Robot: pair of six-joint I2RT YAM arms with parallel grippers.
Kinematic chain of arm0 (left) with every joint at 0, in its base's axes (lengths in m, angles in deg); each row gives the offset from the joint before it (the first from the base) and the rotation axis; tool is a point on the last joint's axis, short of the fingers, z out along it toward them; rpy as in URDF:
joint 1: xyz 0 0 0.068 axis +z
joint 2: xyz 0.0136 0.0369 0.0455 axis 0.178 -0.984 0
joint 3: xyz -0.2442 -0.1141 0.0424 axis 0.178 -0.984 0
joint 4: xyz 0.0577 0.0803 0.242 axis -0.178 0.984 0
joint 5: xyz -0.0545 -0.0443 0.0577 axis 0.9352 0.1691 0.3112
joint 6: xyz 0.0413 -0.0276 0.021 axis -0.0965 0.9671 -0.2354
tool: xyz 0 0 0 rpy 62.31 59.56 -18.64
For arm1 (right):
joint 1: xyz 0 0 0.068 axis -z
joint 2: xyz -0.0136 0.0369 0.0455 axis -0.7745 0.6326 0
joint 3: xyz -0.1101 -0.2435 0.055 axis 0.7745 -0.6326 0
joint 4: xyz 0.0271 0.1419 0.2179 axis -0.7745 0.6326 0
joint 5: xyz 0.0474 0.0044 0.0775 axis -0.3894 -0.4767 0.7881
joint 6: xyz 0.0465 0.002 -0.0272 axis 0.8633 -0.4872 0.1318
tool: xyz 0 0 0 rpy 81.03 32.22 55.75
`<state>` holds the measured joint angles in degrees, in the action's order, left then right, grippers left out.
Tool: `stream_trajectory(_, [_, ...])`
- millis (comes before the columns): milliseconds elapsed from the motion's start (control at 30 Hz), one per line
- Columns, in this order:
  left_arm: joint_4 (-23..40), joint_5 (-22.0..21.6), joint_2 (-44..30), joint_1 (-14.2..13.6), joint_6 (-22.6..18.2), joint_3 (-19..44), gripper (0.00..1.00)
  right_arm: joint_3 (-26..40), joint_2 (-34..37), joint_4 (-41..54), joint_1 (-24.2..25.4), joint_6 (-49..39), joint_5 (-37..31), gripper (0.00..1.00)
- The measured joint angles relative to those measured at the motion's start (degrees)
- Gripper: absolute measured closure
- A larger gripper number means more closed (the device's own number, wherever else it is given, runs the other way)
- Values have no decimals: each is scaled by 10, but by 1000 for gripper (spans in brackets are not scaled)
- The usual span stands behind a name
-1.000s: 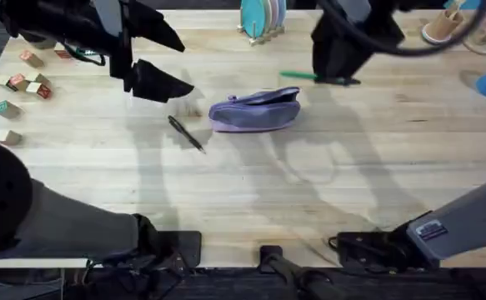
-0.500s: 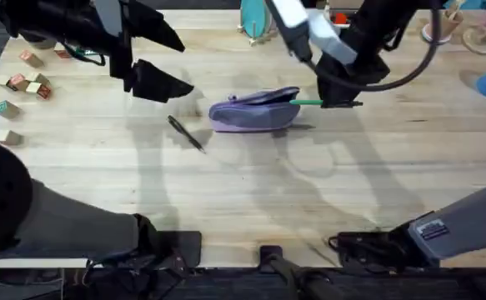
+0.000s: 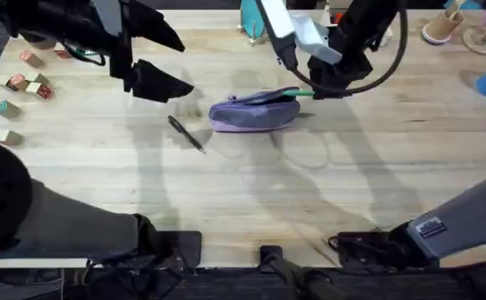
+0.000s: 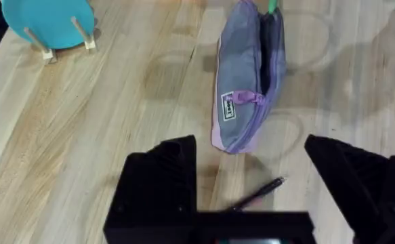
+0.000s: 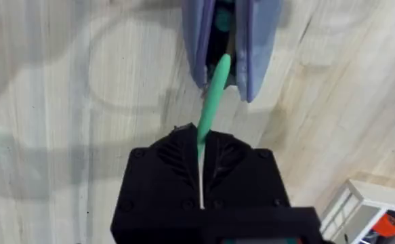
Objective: Unzip the bag, pick up the pens from the table one at a time and place them inside, then zip the bag closed.
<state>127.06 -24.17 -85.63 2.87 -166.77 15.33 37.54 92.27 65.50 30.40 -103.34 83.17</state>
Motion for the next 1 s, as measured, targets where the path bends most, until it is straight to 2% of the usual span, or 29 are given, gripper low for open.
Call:
stream_trajectory(333, [0, 0, 0, 0, 0, 0, 7, 0, 33, -18, -15, 0, 0, 970])
stream_trajectory(600, [0, 0, 0, 0, 0, 0, 7, 0, 56, -37, -50, 0, -3, 970])
stream_trajectory(900, [0, 0, 0, 0, 0, 0, 7, 0, 69, -106, -99, 0, -25, 970])
stream_trajectory(1000, [0, 0, 0, 0, 0, 0, 7, 0, 70, -109, -101, 0, -4, 970])
